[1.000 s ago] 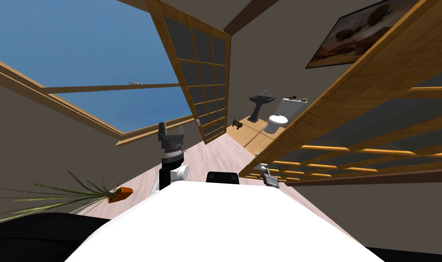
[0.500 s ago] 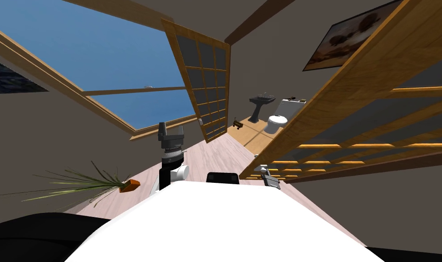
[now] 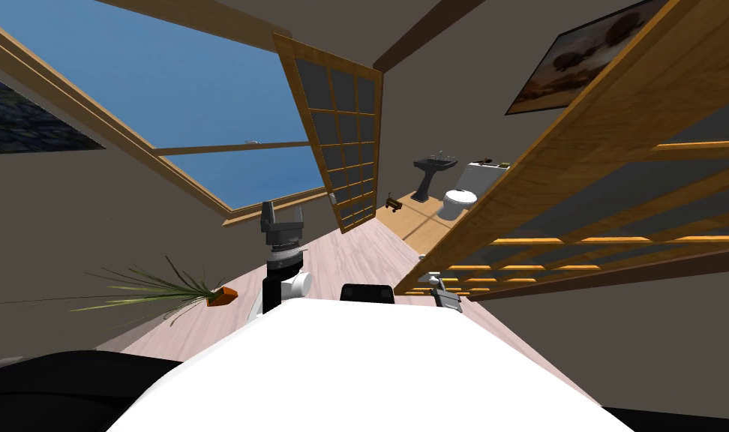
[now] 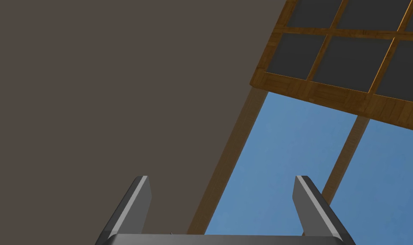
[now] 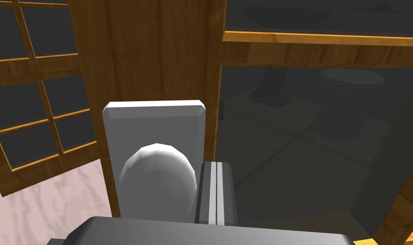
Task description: Pull the door open
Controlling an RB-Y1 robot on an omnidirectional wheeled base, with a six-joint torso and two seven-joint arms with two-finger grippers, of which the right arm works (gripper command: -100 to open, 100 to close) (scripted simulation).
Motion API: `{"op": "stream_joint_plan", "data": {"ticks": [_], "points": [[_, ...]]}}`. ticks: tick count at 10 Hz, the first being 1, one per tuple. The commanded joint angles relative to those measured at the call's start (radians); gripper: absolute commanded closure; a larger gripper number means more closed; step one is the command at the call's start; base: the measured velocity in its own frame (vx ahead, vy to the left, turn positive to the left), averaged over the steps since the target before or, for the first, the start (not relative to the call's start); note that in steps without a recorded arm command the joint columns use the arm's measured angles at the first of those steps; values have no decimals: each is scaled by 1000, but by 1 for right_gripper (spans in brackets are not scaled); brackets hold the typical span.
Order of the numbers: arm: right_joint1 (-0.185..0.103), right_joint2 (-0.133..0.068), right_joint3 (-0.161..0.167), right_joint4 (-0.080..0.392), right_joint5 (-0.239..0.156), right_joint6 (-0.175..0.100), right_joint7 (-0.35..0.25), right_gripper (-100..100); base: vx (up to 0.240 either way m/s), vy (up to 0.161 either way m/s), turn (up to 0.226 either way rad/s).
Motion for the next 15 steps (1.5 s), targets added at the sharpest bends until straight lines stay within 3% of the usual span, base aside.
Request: {"op": "stream_joint_plan", "data": {"ticks": [1,13,14,15], "points": [[-5,14,31,6,17,-5,-10,-100,-34,1,25],[-5,5,46,10,24,-14,-24,-100,-33,-9,12],[-16,-11,20,34,11,-23,-31,-100,4,-30,-21],[-16,-11,20,34,11,-23,-31,-100,4,-26,-13]]}}
